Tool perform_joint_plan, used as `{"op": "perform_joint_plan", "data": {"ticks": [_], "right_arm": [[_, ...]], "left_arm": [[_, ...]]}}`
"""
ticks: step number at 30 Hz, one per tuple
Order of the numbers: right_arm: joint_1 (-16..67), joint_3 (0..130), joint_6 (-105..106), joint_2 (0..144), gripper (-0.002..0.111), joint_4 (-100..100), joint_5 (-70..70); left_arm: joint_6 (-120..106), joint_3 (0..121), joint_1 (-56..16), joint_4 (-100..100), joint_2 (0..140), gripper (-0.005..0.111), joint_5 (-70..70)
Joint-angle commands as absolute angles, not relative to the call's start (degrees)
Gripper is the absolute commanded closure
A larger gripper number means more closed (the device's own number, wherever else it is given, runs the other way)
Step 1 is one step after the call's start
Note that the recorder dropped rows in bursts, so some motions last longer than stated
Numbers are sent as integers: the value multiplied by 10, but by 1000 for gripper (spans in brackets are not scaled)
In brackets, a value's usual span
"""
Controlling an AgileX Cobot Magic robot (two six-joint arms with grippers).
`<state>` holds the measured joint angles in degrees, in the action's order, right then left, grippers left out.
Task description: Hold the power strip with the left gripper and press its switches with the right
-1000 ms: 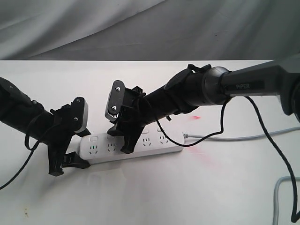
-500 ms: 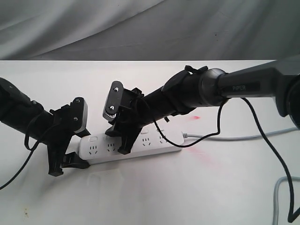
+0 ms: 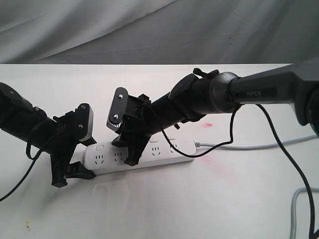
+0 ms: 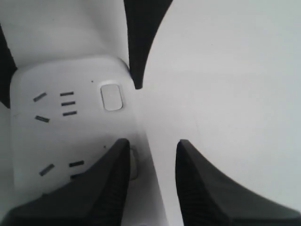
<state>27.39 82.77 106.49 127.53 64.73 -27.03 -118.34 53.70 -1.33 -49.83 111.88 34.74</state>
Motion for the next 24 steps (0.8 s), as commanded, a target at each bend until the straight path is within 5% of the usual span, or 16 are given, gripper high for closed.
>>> {"op": "perform_joint_plan", "data": {"ticks": [1, 24], "right_arm": [[267, 821, 1065, 1240, 76, 627, -265], [227, 787, 1032, 1224, 76, 595, -292]], "left_arm": [[-1200, 536, -16, -470, 1122, 53, 332], [-1200, 536, -16, -470, 1122, 53, 332]]}}
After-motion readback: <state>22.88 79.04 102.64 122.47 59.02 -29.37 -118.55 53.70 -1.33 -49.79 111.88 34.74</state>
